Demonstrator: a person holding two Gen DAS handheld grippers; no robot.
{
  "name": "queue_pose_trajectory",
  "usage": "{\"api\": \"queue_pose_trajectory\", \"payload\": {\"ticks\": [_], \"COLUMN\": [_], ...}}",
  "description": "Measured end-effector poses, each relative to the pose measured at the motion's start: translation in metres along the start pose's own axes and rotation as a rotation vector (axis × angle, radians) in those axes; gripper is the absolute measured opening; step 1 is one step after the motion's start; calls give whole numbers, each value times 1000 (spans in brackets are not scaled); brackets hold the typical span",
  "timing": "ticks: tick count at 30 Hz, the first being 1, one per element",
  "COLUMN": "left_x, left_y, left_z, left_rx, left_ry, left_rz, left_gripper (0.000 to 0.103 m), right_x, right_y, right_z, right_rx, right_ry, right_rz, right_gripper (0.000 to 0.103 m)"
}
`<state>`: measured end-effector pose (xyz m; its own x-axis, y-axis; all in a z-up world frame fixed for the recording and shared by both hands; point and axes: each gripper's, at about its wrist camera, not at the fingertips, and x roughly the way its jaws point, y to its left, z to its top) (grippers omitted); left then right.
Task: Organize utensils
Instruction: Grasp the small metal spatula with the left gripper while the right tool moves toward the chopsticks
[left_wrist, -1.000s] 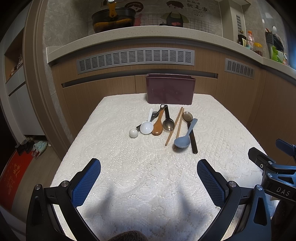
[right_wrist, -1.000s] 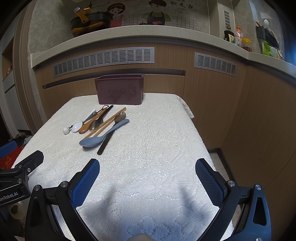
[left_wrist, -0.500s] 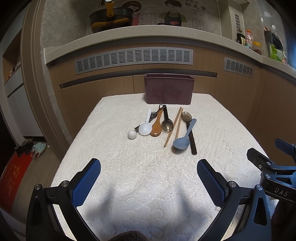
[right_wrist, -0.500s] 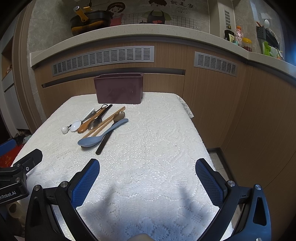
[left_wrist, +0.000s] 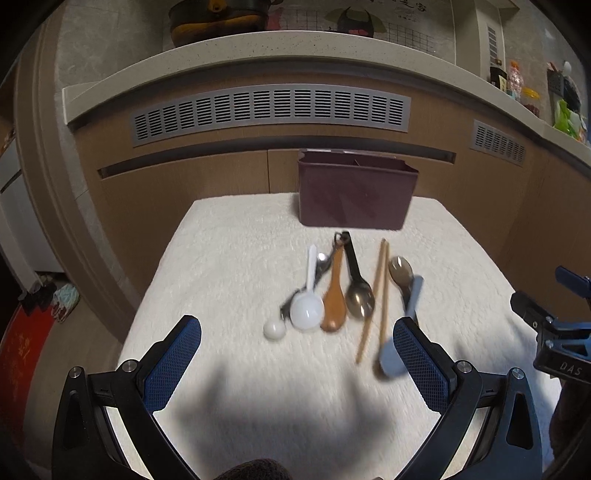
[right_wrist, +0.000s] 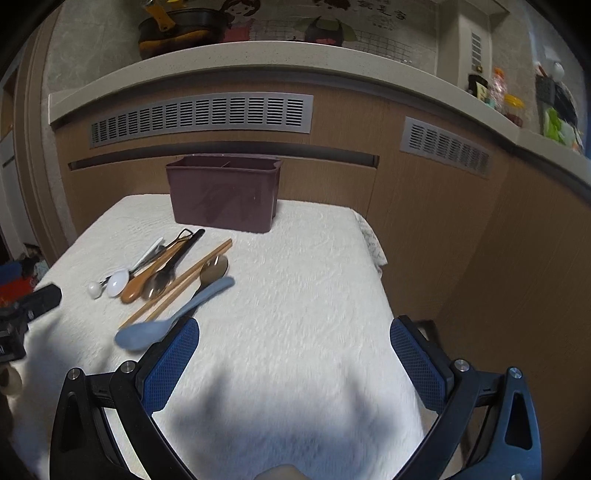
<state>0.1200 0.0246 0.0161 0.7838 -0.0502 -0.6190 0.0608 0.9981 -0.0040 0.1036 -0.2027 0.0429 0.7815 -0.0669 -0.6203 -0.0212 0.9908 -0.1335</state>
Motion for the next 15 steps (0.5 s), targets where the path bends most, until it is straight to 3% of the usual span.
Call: {"api": "queue_pose_trajectory", "payload": {"ticks": [6, 12, 15], "left_x": [45, 88, 93], "left_y": [17, 47, 57], "left_z": [41, 45, 39], "left_rx": [38, -33, -38], "left_ry": [-12, 101, 102], "left_rz": [8, -7, 5], "left_gripper": [103, 103, 103], "right_x": [56, 86, 91], "right_y": [32, 50, 50], "right_z": [27, 23, 14], "right_rx": [-50, -31, 25], "right_ry": [61, 167, 230], "right_rz": [23, 86, 112], "right_gripper": [103, 100, 82]}}
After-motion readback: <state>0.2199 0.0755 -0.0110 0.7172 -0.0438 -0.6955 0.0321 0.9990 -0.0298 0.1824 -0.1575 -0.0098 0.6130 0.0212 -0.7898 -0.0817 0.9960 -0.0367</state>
